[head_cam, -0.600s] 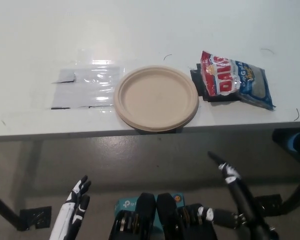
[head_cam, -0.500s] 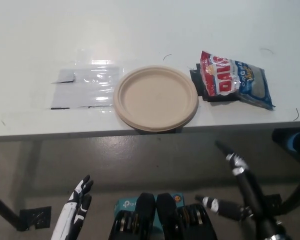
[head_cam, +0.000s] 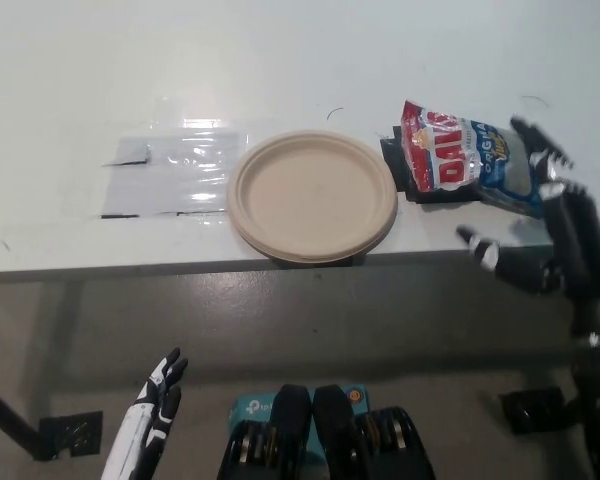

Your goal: The robot picks up a small bag of sunflower seeds on the right hand side and take it to the empty plate on the left hand side then pours some sunflower seeds on to the plate.

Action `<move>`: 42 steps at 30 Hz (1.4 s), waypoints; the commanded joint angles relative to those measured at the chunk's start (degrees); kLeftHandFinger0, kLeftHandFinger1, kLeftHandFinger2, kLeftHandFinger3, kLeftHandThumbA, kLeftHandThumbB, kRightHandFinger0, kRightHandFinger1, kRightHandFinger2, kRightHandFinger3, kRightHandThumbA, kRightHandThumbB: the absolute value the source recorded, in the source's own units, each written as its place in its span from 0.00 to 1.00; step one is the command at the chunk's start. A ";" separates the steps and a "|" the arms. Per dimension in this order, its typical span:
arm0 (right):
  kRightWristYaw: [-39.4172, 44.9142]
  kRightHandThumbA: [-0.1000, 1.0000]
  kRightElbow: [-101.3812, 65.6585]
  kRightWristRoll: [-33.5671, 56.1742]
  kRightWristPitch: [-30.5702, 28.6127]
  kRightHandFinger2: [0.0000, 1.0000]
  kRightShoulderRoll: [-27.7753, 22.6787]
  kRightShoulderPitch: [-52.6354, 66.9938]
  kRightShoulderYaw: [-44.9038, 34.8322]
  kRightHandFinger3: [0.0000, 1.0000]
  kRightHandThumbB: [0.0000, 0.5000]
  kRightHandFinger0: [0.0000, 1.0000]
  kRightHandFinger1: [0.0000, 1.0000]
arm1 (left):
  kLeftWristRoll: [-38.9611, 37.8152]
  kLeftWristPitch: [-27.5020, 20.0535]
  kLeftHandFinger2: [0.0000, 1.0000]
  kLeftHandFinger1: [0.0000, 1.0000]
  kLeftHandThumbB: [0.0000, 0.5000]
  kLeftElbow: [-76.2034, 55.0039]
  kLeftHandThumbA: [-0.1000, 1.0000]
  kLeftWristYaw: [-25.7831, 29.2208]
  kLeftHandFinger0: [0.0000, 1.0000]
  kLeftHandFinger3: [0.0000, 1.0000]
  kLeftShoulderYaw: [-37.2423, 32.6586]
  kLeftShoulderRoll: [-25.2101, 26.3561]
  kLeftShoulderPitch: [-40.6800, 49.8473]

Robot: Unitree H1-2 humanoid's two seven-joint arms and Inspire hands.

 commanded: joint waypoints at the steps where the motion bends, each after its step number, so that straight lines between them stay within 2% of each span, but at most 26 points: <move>1: -0.61 0.82 4.56 -1.97 2.76 1.00 -2.06 -5.52 -1.03 1.00 0.67 1.00 1.00 | -0.28 -2.50 1.00 1.00 0.46 -0.49 1.00 -0.12 1.00 1.00 0.16 0.43 -0.60; 5: -1.80 0.83 11.16 -3.53 3.43 1.00 -3.60 -10.02 -0.52 1.00 0.76 1.00 1.00 | 0.44 -3.20 1.00 1.00 0.43 0.16 1.00 0.27 1.00 1.00 0.06 0.44 -0.96; 8: -1.89 0.85 14.60 -4.41 3.45 1.00 -4.37 -11.75 0.40 1.00 0.72 1.00 1.00 | -0.13 -2.64 1.00 1.00 0.46 -0.13 1.00 0.33 1.00 1.00 0.25 0.06 -0.20; 11: -2.85 0.85 18.60 -5.43 2.95 1.00 -5.10 -14.20 1.31 1.00 0.71 1.00 1.00 | 0.00 -2.69 1.00 1.00 0.45 0.43 1.00 0.62 1.00 1.00 0.34 -0.22 -0.84; 15: -4.20 0.80 22.86 -5.75 1.23 1.00 -5.31 -15.49 2.25 1.00 0.69 1.00 1.00 | -0.06 -3.41 1.00 1.00 0.46 0.50 1.00 0.33 1.00 1.00 0.27 0.07 -0.18; 17: -4.82 0.81 25.08 -5.23 0.16 1.00 -5.40 -16.63 2.41 1.00 0.73 1.00 1.00 | -0.03 -2.87 1.00 1.00 0.43 0.46 1.00 0.40 1.00 1.00 0.45 0.03 -0.73; 20: -5.14 0.80 25.53 -5.57 0.27 1.00 -5.29 -16.91 2.88 1.00 0.74 1.00 1.00 | 0.59 -3.20 1.00 1.00 0.41 0.37 1.00 0.47 1.00 1.00 0.39 0.24 -0.91; 23: -4.97 0.81 26.65 -5.87 0.17 1.00 -5.72 -17.38 3.75 1.00 0.79 1.00 1.00 | -0.09 -2.66 1.00 1.00 0.42 0.20 1.00 0.12 1.00 1.00 0.49 0.23 -0.74; 28: -4.56 0.81 28.13 -6.33 0.42 1.00 -6.34 -18.04 5.08 1.00 0.81 1.00 1.00 | -1.32 -2.36 1.00 1.00 0.45 0.15 1.00 -0.37 1.00 1.00 0.62 0.07 -0.61; 39: -4.38 0.78 32.72 -6.79 1.64 1.00 -6.77 -20.99 7.33 1.00 0.85 1.00 1.00 | -0.14 -3.30 1.00 1.00 0.44 0.60 1.00 0.23 1.00 1.00 0.55 0.18 -0.80; 42: -3.83 0.80 33.68 -6.99 2.49 1.00 -6.84 -21.75 7.87 1.00 0.84 1.00 1.00 | -0.26 -2.90 1.00 1.00 0.45 0.32 1.00 0.11 1.00 1.00 0.54 0.13 -0.75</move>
